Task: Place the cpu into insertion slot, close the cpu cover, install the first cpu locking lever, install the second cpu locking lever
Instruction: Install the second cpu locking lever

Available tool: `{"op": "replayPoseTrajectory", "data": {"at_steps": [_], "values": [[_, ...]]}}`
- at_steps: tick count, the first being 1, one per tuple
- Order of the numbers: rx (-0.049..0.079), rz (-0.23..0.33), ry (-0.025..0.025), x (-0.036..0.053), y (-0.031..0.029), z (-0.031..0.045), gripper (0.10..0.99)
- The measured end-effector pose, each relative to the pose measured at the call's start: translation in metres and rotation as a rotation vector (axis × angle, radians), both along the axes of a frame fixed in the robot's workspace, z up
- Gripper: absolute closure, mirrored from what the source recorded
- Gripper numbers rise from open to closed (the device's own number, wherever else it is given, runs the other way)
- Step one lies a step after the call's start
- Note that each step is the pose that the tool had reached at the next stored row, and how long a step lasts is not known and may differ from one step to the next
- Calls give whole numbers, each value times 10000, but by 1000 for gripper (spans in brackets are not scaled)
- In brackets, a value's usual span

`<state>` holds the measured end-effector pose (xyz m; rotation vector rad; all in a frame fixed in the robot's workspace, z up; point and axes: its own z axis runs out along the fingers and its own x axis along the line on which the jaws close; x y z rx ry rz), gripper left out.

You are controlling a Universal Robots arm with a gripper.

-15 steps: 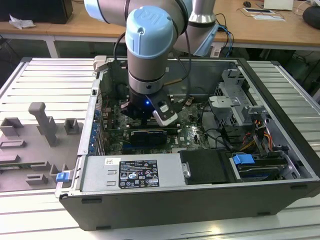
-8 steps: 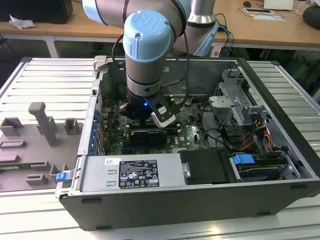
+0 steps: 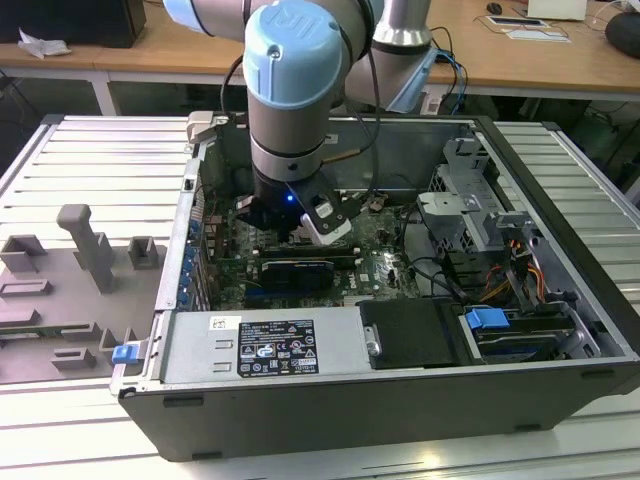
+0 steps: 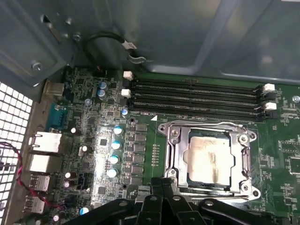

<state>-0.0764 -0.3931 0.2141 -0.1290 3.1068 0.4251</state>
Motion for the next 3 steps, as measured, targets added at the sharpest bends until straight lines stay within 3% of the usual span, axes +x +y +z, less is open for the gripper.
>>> {"op": "replayPoseTrajectory", "data": {"at_steps": [3], "values": [[2, 0, -1, 0, 1, 20, 980]]}}
